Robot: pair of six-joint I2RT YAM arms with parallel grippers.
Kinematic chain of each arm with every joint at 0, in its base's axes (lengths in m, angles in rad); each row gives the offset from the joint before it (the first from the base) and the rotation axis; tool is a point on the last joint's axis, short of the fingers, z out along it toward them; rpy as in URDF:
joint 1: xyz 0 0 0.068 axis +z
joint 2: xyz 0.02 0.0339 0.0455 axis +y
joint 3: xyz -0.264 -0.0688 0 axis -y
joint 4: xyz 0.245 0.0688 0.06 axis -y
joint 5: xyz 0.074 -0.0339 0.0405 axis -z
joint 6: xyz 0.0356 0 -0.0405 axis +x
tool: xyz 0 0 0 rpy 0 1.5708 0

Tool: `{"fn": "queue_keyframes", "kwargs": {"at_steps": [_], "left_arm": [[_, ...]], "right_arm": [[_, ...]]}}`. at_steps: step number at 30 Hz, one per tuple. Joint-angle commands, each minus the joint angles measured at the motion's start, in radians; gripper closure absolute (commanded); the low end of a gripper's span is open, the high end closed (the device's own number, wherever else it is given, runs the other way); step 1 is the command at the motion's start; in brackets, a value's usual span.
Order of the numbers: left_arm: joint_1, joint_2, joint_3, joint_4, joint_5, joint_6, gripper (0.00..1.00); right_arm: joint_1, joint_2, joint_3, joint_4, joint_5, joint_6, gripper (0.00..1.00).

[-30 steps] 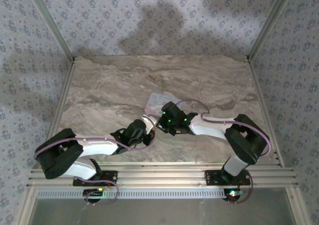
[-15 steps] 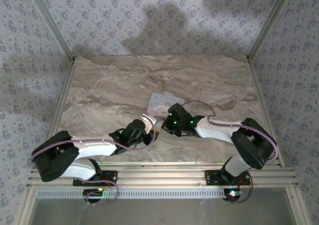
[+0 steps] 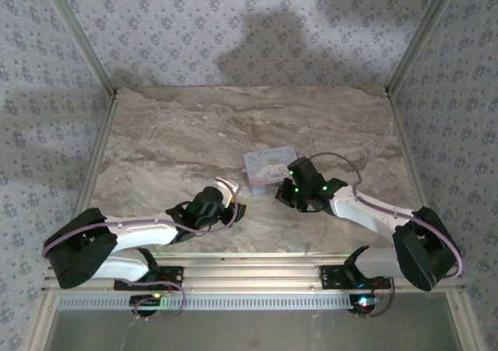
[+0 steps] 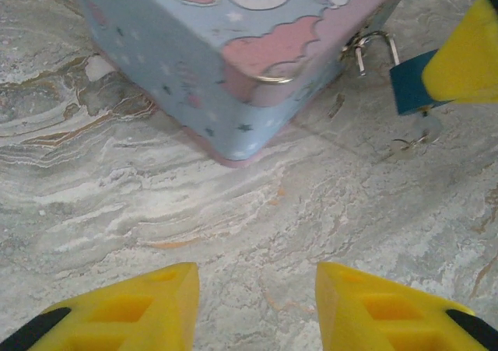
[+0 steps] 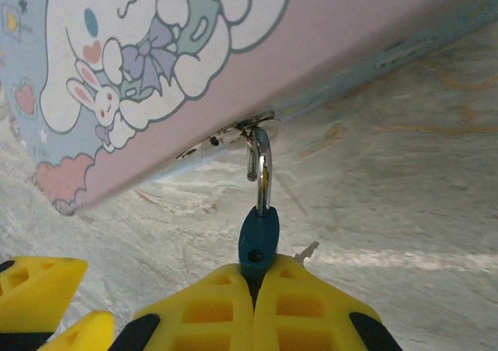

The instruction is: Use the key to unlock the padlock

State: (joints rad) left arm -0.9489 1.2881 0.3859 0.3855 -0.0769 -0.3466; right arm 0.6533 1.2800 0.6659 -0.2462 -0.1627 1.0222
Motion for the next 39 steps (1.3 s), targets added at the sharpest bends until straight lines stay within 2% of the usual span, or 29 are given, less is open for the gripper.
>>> {"fn": "queue_keyframes", "kwargs": {"at_steps": [1,11,23,31,39], "left_arm": [[0.005,-0.020,-0.014,0.011,-0.014,-0.020,0.56],[0.006,-0.038,-0.028,0.009,-0.024,-0.022,0.56],[0.006,-0.061,-0.041,0.000,-0.030,-0.022,0.56],[0.006,-0.066,-0.046,0.003,-0.031,-0.027,0.55],[0.006,-0.072,-0.053,-0.002,-0.035,-0.022,0.55]], "right_arm": [[-0.015,-0.033,-0.012,-0.061,0.011,-0.040,1.00],[-0.034,-0.048,-0.026,-0.032,-0.043,-0.016,1.00],[-0.057,-0.042,-0.025,-0.081,-0.051,-0.046,1.00],[-0.091,0.025,-0.023,-0.108,-0.070,-0.104,1.00],[-0.076,0.090,0.013,-0.118,-0.079,-0.127,1.00]]}}
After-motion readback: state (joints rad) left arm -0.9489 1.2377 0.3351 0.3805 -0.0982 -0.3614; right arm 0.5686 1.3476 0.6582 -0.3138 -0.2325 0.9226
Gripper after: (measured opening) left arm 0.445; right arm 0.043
